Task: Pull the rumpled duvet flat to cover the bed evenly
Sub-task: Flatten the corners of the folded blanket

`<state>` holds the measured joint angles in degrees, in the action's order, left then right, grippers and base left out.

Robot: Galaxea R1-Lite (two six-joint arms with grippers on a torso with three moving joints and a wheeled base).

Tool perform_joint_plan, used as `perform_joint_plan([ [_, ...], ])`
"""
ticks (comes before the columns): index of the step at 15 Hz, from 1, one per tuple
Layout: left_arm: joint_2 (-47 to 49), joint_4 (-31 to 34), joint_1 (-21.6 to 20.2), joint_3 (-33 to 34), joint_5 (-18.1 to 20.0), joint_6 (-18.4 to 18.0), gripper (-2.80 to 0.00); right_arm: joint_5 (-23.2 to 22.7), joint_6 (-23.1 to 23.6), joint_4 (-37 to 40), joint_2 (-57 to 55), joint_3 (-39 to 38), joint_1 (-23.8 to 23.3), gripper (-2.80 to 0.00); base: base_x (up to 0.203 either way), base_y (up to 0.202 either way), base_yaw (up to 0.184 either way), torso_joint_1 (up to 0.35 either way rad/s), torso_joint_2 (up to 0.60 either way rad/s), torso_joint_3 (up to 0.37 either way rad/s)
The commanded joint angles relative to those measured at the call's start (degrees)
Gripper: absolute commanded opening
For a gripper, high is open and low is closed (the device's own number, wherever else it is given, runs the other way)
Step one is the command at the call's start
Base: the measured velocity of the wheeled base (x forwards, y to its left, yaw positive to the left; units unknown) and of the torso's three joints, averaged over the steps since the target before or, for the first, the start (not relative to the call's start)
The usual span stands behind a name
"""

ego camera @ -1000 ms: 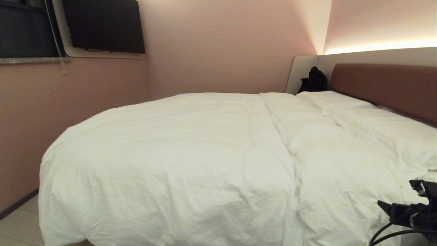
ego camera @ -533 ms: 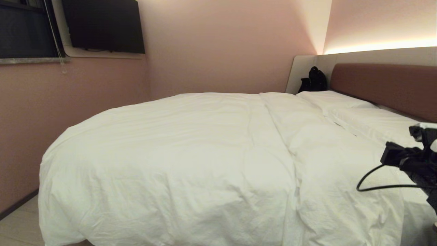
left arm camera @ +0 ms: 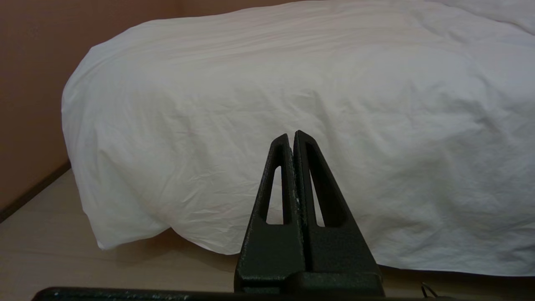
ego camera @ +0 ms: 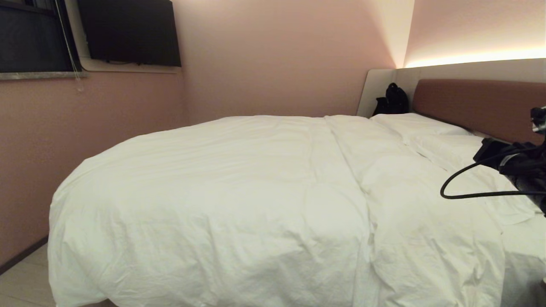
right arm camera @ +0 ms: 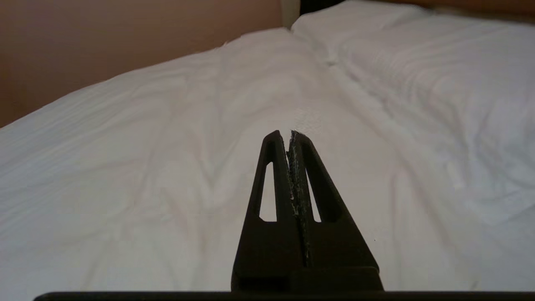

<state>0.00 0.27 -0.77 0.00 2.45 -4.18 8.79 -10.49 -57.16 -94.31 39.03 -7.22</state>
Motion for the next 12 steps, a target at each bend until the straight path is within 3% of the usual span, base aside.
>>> perform_joint_plan([
  [1, 0.1, 0.0, 0.0, 0.0, 0.0, 0.0, -2.8, 0.2, -2.5, 34.3, 8.6, -1.9, 3.8, -2.8, 0.0, 0.0, 0.0, 0.0, 0.0, 0.0],
  [3, 0.1, 0.0, 0.0, 0.0, 0.0, 0.0, -2.8, 0.3, -2.8, 43.2, 12.3, -3.6, 5.2, -2.8, 0.0, 0.0, 0.0, 0.0, 0.0, 0.0],
  [6, 0.1, 0.0, 0.0, 0.0, 0.0, 0.0, -2.8, 0.2, -3.0, 44.7, 13.3, -8.1, 4.9, -2.8, 0.0, 0.0, 0.0, 0.0, 0.0, 0.0],
  [8, 0.1, 0.0, 0.0, 0.0, 0.0, 0.0, -2.8, -0.7, 1.5, 44.5, 14.0, -10.7, 1.4, -2.8, 0.0, 0.0, 0.0, 0.0, 0.0, 0.0],
  [9, 0.1, 0.0, 0.0, 0.0, 0.0, 0.0, -2.8, -2.6, 4.6, 43.8, 14.3, -11.5, -1.1, -2.8, 0.0, 0.0, 0.0, 0.0, 0.0, 0.0],
  [12, 0.1, 0.0, 0.0, 0.0, 0.0, 0.0, -2.8, -15.3, 12.5, 40.3, 13.3, -12.3, -11.6, -2.8, 0.0, 0.0, 0.0, 0.0, 0.0, 0.0],
])
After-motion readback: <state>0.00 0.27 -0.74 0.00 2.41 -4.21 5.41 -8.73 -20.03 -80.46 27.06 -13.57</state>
